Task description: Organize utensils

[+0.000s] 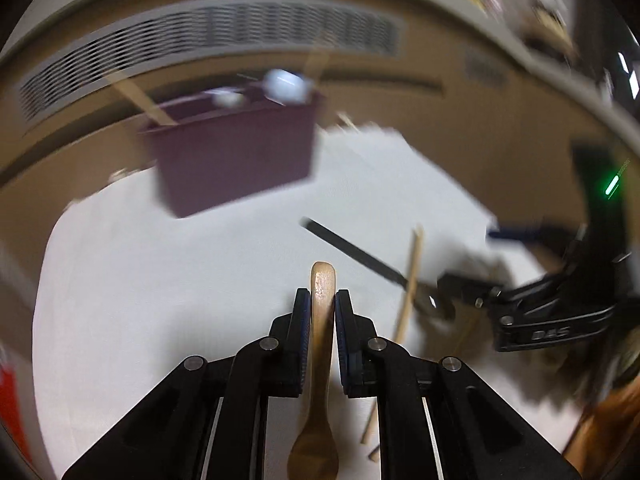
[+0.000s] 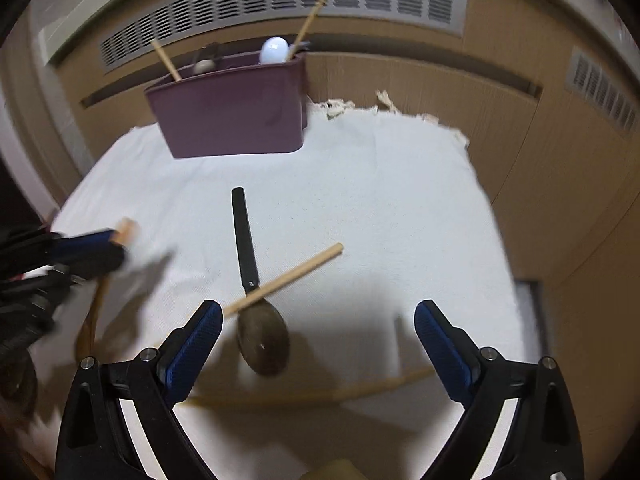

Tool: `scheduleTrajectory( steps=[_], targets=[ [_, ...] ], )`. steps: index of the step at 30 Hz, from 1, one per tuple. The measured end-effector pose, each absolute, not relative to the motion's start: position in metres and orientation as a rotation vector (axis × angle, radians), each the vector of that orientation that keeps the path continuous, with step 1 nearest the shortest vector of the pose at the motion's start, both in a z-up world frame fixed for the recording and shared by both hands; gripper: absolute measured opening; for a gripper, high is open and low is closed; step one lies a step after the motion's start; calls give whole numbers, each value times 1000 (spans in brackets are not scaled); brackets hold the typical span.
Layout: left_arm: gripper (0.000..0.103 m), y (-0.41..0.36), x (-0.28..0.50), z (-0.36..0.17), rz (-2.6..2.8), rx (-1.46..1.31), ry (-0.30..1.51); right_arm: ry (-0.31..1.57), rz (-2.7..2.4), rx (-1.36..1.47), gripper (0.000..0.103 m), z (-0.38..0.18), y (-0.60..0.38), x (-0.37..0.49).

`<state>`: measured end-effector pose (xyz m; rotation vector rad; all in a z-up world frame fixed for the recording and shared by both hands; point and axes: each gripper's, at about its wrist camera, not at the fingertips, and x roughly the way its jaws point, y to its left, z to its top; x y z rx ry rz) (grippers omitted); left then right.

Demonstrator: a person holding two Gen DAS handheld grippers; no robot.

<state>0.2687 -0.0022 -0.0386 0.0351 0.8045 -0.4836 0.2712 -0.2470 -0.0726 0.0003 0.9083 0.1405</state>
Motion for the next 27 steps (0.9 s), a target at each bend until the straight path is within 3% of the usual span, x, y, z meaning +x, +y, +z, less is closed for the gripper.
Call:
scheduleTrajectory(
  steps=[5, 8, 12, 17, 21, 23, 27],
  targets=[
    [13, 55, 264, -26, -407, -135, 764, 981, 119, 105, 95, -86, -247, 296],
    [13, 80, 261, -25, -385, -188, 745, 1019, 136, 154, 73, -95, -245, 308],
    [13, 91, 265, -28, -381, -230, 742, 1012, 122, 100, 61, -98, -230, 318],
    [13, 93, 269, -39, -384, -258, 762, 1006, 134, 37, 56, -98, -210, 331],
    [13, 92, 266, -41, -390, -262, 767, 984, 178, -43, 36, -97, -187, 333],
    [13, 92, 265, -41, -394, -262, 767, 970, 211, -78, 21, -96, -178, 332],
    [13, 92, 265, -42, -393, -271, 775, 955, 273, -106, 12, -93, -169, 329]
  ],
)
